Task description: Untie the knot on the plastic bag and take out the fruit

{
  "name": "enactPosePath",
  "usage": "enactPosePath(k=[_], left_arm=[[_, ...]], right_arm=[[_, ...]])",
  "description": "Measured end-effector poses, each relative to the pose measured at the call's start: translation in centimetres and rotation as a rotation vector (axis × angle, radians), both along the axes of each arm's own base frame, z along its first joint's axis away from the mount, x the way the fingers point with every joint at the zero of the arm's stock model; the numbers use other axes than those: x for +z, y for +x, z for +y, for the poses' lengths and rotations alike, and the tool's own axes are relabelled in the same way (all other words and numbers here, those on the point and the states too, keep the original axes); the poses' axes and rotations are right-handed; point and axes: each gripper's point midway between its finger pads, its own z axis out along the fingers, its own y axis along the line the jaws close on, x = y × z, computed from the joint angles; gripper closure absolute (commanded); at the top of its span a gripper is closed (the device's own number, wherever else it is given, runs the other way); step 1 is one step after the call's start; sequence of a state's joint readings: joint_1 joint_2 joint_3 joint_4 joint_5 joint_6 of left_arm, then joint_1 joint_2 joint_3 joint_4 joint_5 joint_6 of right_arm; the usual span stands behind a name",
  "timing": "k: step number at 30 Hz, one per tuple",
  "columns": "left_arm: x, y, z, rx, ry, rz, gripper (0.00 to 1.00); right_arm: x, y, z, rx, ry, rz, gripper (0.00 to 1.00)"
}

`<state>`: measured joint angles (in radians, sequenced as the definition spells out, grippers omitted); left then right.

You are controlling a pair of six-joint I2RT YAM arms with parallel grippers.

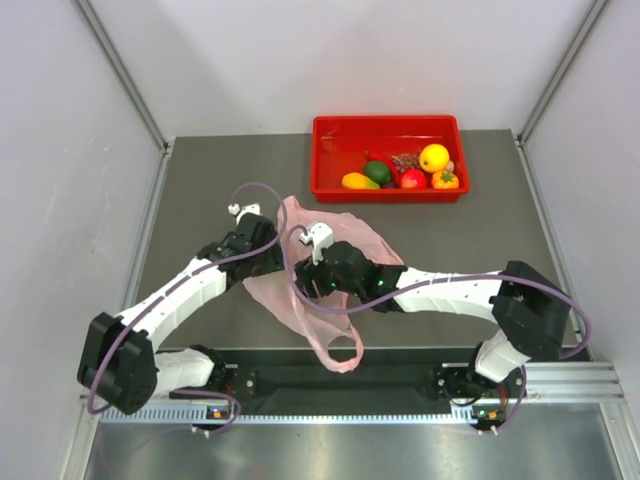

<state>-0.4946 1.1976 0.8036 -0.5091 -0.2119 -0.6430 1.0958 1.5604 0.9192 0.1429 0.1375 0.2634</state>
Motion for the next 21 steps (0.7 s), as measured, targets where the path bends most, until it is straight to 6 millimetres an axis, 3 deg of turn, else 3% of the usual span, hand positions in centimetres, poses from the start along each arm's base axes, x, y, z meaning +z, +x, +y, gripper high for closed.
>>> enactPosePath(k=[2,3,6,12,18,21], left_arm=[[-1.1,0.1,0.1,-0.004,0.012,0.019,0.57],[-1.7,0.2,0.2,-0.006,0.018,0.028,0.75],[-2.4,0.5,0.4,-0.006,0.026,0.033,1.00],[-2.6,1.0,0.5,-0.011,0.027,0.009,1.00],[-2.7,1.5,0.4,-0.025,0.031,-0.015,1.00],[-3.5,1.5,0.6,-0.032,0.042,-0.006,1.00]], right_arm=[[-0.2,0.0,0.0,0.002,-0.005,0.003,0.33],[-0.3,0.0,0.1,0.002,-0.007,0.004,0.33],[-0.4,0.1,0.4,0.005,-0.007,0.004,0.33],[-0.6,0.4,0.5,0.005,-0.013,0.001,0.33],[-1.5,2.1,0.7,-0.040,-0.037,-0.002,0.29],[-2.3,3.1,0.8,-0.072,-0.058,-0.007,0.18]])
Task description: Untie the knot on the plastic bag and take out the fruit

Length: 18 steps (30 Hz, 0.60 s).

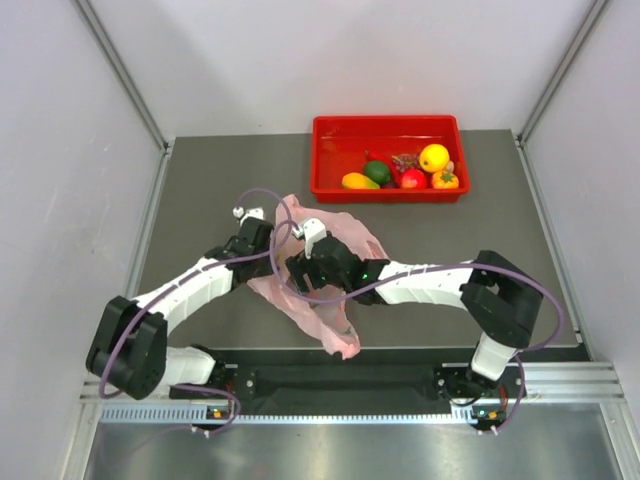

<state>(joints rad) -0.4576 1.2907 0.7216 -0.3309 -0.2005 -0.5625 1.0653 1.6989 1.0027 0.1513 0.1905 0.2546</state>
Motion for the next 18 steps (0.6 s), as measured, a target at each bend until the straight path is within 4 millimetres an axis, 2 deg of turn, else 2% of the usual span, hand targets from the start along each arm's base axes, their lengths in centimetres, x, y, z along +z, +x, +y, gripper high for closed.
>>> enactPosePath(k=[5,12,18], left_arm=[[-2.5,-0.9,0.1,-0.023,0.013,0.053,1.00],[-2.8,-0.7,-0.3,-0.060,0.001,0.045,1.00],[-3.4,-0.7,-0.9,-0.092,-0.018,0.050,1.00]], right_arm=[[-1.6,1.7,-0.7,-0.079,-0.058,-0.028,0.11],[-2.4,5.0,-1.4,-0.160,-0.069,-0.080,0.06],[-4.2,7.5,-0.4,-0.167,-0.069,-0.084,0.00]])
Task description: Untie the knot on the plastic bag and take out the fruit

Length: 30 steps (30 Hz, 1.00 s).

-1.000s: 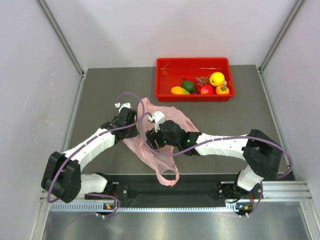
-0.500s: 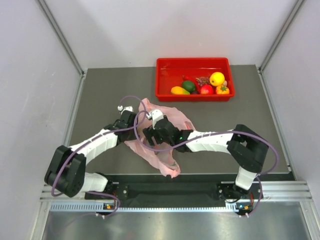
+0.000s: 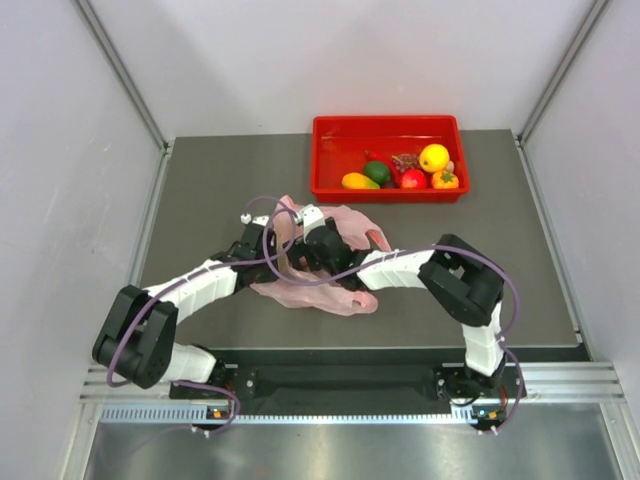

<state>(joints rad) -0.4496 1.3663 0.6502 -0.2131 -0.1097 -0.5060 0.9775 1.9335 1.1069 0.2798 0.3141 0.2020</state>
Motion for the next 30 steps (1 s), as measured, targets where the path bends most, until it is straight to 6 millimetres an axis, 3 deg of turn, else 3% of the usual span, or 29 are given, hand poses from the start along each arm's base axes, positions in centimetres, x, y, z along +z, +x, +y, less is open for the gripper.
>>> enactPosePath(k=[6,8,9,11,12,13,15,19,22,26,30], left_arm=[[-0.5,-0.5,-0.2,-0.018,-0.015,0.013,1.00],[-0.5,-0.4,-0.4,-0.022,-0.025,0.011,1.00],[-0.5,-0.4,-0.5,-0.025,-0.030,0.010,1.00],[-0.5,-0.4,-0.6,-0.031,-0.034,0.014,1.00],[-0.6,-0.5,-0.6,-0.034,-0.036,0.018,1.00],[-0.7,-0.6,-0.7,-0.038,-0.036,0.022,1.00],[-0.8,-0.6,-0.8,-0.044,-0.038,0.026,1.00],[-0.8,-0.6,-0.8,-0.046,-0.040,0.025,1.00],[-0.9,-0.8,-0.8,-0.046,-0.038,0.033,1.00],[-0.6,-0.8,-0.8,-0.041,-0.044,0.029,1.00],[1.2,-0.4,-2.0,-0.051,-0.105,-0.015,1.00]], right_arm=[[-1.0,0.8,1.7,0.042,0.032,-0.007,0.00],[-0.8,1.2,2.4,0.054,0.051,-0.013,0.08],[-0.8,1.3,2.8,0.065,0.062,-0.013,0.13],[-0.8,1.5,3.4,0.083,0.078,-0.016,0.42],[-0.8,1.6,3.5,0.087,0.088,-0.014,0.62],[-0.9,1.7,3.6,0.091,0.095,-0.010,0.69],[-0.8,1.8,3.8,0.096,0.115,0.001,0.74],[-0.9,1.7,3.7,0.105,0.128,0.009,0.75],[-0.9,0.9,2.1,0.098,0.127,0.006,0.76],[-0.7,-1.9,-1.9,0.092,0.100,0.025,0.82],[1.6,-4.8,-4.7,0.121,0.110,0.033,0.90]])
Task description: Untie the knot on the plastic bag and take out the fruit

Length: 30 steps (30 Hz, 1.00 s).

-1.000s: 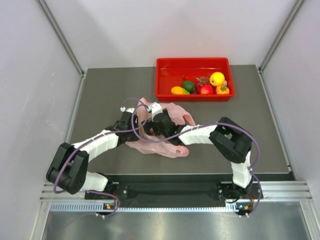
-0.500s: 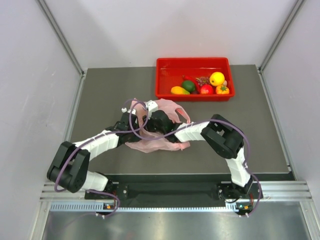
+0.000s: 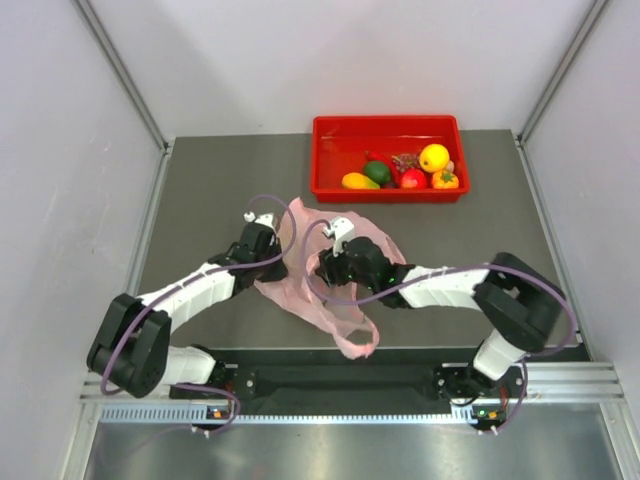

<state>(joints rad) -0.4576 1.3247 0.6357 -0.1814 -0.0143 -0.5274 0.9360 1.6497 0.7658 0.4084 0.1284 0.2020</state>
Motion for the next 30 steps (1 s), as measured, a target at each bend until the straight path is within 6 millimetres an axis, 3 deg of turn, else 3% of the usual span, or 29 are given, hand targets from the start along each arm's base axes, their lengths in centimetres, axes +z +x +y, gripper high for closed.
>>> enactPosePath(k=[4,8,12,17,23,25,28,29,30], left_arm=[[2.2,0.1,-1.5,-0.024,-0.075,-0.042,1.00],[3.8,-0.1,-2.6,-0.056,-0.130,-0.061,1.00],[4.1,-0.9,-3.3,-0.085,-0.161,-0.038,1.00],[4.0,-1.4,-3.4,-0.091,-0.163,-0.015,1.00],[3.3,-1.7,-2.5,-0.067,-0.123,0.011,1.00],[3.1,-1.9,-2.3,-0.062,-0.113,0.019,1.00],[2.9,-2.0,-2.0,-0.055,-0.101,0.027,1.00],[2.9,-2.0,-2.0,-0.054,-0.098,0.029,1.00],[2.9,-2.0,-1.9,-0.051,-0.095,0.028,1.00]], right_arm=[[3.4,-1.4,-1.2,0.031,0.018,-0.010,0.95],[4.2,-3.0,-2.7,0.073,-0.029,0.011,0.97],[3.7,-4.4,-3.8,0.128,-0.100,0.055,0.97],[2.9,-4.8,-4.1,0.156,-0.151,0.086,0.94],[-0.7,-4.9,-3.6,0.179,-0.210,0.163,0.92],[-1.5,-5.0,-3.3,0.185,-0.210,0.180,0.87],[-1.8,-5.0,-3.0,0.188,-0.203,0.191,0.73],[-1.8,-5.0,-2.9,0.188,-0.199,0.193,0.67],[-1.8,-5.0,-2.9,0.188,-0.195,0.192,0.55]])
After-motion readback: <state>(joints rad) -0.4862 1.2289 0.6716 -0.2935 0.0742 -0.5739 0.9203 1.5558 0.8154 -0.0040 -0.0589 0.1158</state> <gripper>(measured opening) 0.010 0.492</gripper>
